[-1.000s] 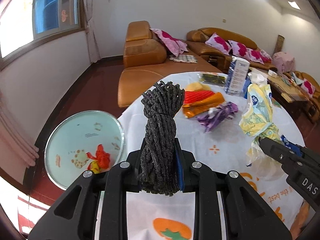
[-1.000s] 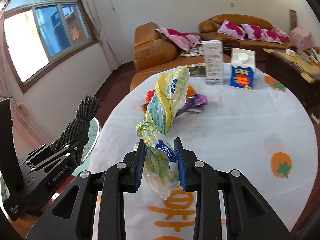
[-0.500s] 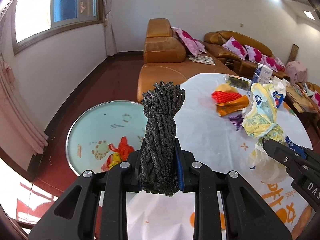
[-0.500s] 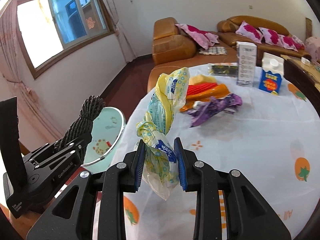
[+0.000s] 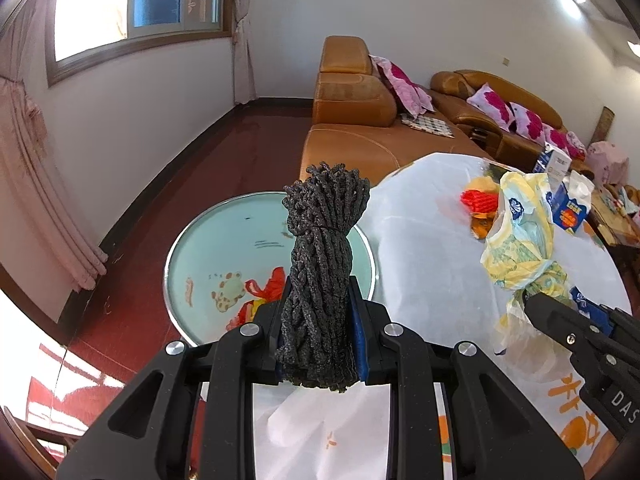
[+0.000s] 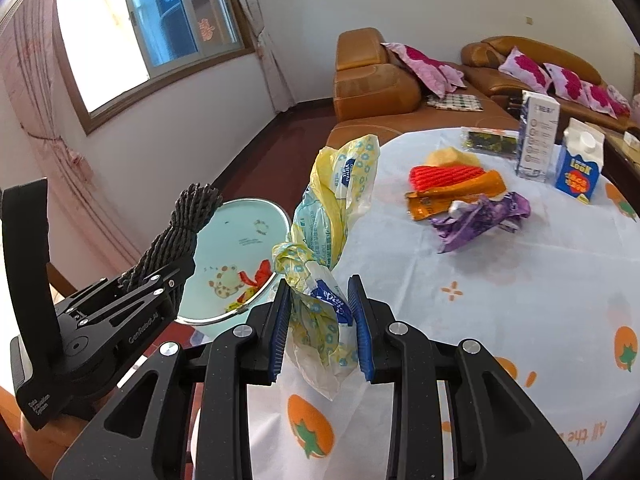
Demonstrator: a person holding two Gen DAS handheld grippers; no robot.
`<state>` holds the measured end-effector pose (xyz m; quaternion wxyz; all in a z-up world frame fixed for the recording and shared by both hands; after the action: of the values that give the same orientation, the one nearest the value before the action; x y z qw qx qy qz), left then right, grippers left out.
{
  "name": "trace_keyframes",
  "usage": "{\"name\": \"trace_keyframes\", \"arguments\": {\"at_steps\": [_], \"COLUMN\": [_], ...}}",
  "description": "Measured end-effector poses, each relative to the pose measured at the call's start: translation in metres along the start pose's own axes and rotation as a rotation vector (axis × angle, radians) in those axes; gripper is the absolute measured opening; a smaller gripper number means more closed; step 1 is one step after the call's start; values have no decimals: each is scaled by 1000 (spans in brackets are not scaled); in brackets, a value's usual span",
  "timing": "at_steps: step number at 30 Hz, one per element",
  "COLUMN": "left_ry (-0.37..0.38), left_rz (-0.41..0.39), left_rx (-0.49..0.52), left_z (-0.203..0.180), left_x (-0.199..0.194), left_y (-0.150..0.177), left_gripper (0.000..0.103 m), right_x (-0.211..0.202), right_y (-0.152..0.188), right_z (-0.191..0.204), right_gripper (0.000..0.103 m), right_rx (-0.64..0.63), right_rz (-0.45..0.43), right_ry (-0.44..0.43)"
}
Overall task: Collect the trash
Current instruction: 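Carry the black rope and clear printed bag over the teal bin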
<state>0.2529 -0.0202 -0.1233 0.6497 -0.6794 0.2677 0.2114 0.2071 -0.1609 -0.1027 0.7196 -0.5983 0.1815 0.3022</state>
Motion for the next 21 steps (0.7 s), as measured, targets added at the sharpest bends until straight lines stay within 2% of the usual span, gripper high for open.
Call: {"name": "trace_keyframes", "arguments": {"at_steps": [21], "left_ry": [-96], "left_rz": [25], "left_rx": [-73], "left_z": [55], "left_x": [24], "left_y": [-6], "left_gripper": [24], "right_x": [45], "right_y": [-18], "right_z": [60], "right_gripper": [30], "right_rx": [-80], "right_rz": [21], "right_ry": [-63]}}
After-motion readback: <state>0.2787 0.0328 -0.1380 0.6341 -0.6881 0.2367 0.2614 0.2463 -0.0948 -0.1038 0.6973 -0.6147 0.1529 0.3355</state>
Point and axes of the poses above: each gripper's, at about its wrist camera, not at the fingertips, and x roughly the way its jaws point, z to its left, y to its underside, the point moved 8 cm from there along x, roughly the way its jaws point, and after that the axes turned 3 degrees about -z, right-handed, at the moved point
